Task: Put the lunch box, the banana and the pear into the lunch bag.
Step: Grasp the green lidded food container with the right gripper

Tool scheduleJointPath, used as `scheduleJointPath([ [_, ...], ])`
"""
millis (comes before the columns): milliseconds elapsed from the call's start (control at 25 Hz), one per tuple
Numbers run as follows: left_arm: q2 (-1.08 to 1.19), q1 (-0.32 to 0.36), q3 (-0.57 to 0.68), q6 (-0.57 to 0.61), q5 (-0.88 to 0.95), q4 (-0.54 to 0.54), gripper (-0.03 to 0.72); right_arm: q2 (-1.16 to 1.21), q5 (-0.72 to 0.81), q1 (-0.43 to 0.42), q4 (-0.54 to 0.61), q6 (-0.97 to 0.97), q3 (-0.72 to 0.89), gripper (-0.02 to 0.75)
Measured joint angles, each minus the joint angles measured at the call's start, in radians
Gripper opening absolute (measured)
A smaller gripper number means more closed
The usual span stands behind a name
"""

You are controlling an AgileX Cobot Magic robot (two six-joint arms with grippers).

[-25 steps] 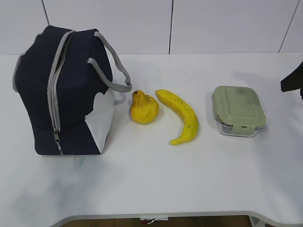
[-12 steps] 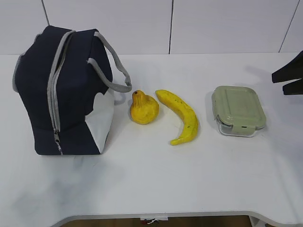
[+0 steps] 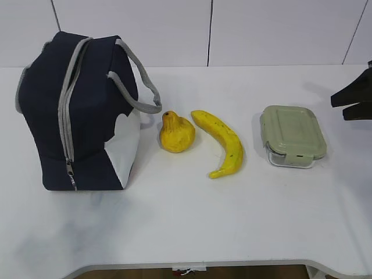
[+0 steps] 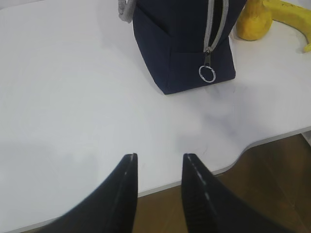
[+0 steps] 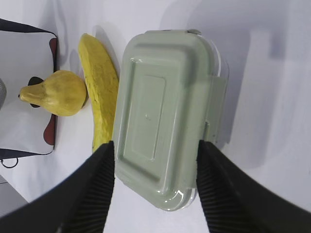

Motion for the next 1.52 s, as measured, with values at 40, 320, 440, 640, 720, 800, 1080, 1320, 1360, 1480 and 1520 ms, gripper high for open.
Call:
scheduleJointPath([
  [40, 0.000, 0.000, 0.000, 0.000, 0.000, 0.000, 0.235, 0.000, 0.000, 0.000, 0.000, 0.000, 0.000, 0.438],
  [320, 0.000, 0.000, 0.000, 0.000, 0.000, 0.000, 0.235, 0.051, 0.002, 0.003, -0.048, 0.049, -0.001, 0.559],
  [440, 0.000, 0.000, 0.000, 0.000, 0.000, 0.000, 0.235, 0.099, 0.002, 0.004, -0.041, 0.064, -0.001, 0.589],
  [640, 0.000, 0.000, 0.000, 0.000, 0.000, 0.000, 0.235, 0.160, 0.002, 0.004, -0.015, 0.066, -0.001, 0.568],
  [720, 0.000, 0.000, 0.000, 0.000, 0.000, 0.000, 0.235, 0.171, 0.000, 0.004, 0.021, 0.052, -0.001, 0.561],
  [800, 0.000, 0.000, 0.000, 0.000, 0.000, 0.000, 0.235, 0.172, 0.000, 0.004, 0.040, 0.029, -0.001, 0.561],
  [1080, 0.000, 0.000, 0.000, 0.000, 0.000, 0.000, 0.235, 0.195, -0.002, 0.004, 0.088, 0.004, -0.007, 0.560],
  [1320, 0.000, 0.000, 0.000, 0.000, 0.000, 0.000, 0.235, 0.217, -0.004, 0.004, 0.120, -0.004, -0.007, 0.557],
  [1360, 0.000, 0.000, 0.000, 0.000, 0.000, 0.000, 0.235, 0.217, -0.004, 0.004, 0.128, -0.011, -0.007, 0.553],
  [1480, 0.000, 0.000, 0.000, 0.000, 0.000, 0.000, 0.235, 0.219, -0.004, 0.004, 0.150, -0.020, -0.007, 0.543],
  [1520, 0.000, 0.000, 0.000, 0.000, 0.000, 0.000, 0.235, 0.218, -0.004, 0.004, 0.153, -0.020, -0.007, 0.543],
])
